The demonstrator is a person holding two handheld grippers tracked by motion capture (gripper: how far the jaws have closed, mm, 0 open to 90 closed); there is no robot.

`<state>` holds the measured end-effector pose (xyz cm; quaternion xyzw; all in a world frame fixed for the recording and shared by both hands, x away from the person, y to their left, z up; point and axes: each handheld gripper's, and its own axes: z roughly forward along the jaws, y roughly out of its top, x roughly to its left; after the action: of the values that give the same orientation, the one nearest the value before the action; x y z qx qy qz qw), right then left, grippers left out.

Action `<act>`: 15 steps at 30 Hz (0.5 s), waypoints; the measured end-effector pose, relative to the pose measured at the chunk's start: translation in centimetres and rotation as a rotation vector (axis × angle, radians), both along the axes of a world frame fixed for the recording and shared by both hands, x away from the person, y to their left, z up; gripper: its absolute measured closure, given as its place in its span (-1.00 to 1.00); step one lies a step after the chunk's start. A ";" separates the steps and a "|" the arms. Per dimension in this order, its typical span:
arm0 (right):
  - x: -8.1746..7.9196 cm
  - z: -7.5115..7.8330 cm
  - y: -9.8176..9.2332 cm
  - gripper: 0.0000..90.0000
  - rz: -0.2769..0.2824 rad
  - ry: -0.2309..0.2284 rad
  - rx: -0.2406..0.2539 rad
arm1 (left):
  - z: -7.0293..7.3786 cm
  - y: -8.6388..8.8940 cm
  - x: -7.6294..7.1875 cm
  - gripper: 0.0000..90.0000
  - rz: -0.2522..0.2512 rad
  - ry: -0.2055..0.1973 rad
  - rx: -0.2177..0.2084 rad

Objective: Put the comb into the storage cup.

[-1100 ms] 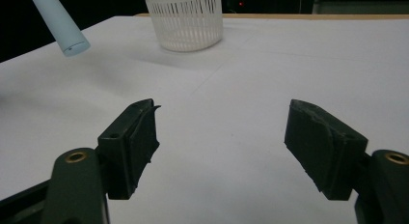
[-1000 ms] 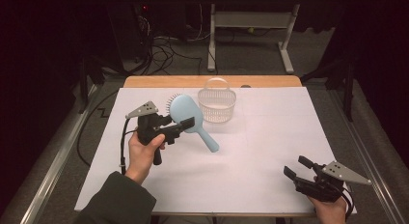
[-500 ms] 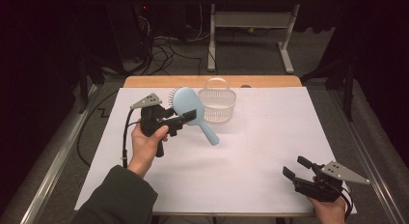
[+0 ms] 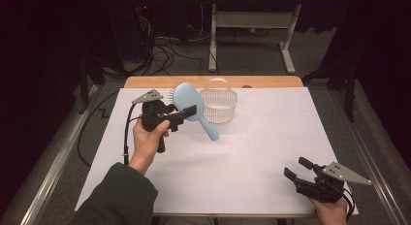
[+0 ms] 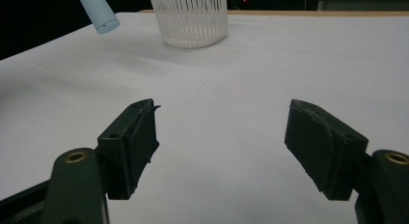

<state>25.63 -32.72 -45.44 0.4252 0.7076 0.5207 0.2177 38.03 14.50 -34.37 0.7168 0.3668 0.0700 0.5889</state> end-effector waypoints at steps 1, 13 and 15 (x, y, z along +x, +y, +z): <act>0.0 0.0 0.0 -0.38 0.001 0.001 -0.001 | 0.1 0.0 0.1 0.18 0.001 0.001 0.002; 0.0 0.0 0.0 -0.38 0.003 0.001 -0.002 | 0.8 0.1 1.2 0.18 0.020 0.005 0.014; 0.0 0.0 0.0 -0.38 0.003 0.002 -0.003 | 1.0 0.0 1.5 0.18 0.023 0.004 0.016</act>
<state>25.66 -32.70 -45.47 0.4244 0.7092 0.5196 0.2166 39.49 14.48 -33.41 0.7172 0.3758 0.0783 0.5816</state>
